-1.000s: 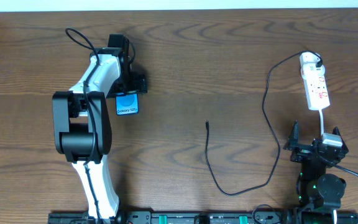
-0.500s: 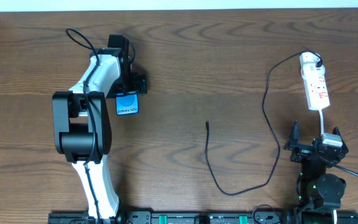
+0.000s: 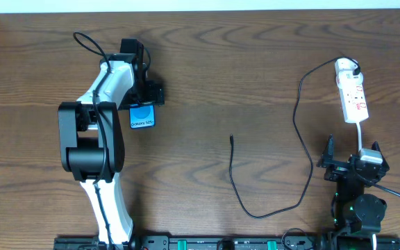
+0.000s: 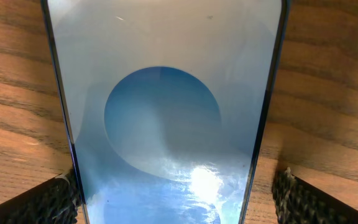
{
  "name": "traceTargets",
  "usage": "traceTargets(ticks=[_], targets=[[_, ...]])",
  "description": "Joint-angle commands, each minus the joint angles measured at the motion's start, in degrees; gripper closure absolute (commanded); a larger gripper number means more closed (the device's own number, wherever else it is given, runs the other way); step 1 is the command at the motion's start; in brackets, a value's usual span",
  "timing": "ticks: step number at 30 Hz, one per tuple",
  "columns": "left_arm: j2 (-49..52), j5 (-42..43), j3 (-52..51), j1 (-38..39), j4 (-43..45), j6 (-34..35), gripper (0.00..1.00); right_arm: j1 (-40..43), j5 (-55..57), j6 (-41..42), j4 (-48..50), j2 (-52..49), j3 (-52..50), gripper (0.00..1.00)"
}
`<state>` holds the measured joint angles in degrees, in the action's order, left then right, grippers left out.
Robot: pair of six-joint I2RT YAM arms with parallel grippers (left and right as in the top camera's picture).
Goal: Plug charger to phone and switch on socket
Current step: 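Close the left gripper on the phone's long sides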
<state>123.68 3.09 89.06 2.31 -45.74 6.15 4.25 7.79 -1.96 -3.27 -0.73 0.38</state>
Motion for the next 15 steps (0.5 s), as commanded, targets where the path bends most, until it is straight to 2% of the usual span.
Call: traceTargets(ticks=[1, 4, 5, 7, 15], targets=[[2.97, 0.39, -0.76, 0.02, -0.24, -0.50, 0.02, -0.33, 0.87, -0.46, -0.20, 0.35, -0.07, 0.01], [2.97, 0.39, -0.76, 0.02, -0.24, -0.50, 0.01, -0.35, 0.85, -0.46, -0.20, 0.35, -0.07, 0.01], [2.97, 0.39, -0.76, 0.02, -0.24, -0.50, 0.06, -0.33, 0.87, -0.46, -0.20, 0.35, -0.07, 0.01], [2.97, 0.39, -0.76, 0.02, -0.24, -0.50, 0.11, -0.33, 0.85, -0.46, -0.20, 0.35, -0.07, 0.01], [2.97, 0.42, -0.76, 0.02, -0.24, -0.50, 0.11, -0.33, 0.85, -0.46, -0.20, 0.35, -0.07, 0.01]])
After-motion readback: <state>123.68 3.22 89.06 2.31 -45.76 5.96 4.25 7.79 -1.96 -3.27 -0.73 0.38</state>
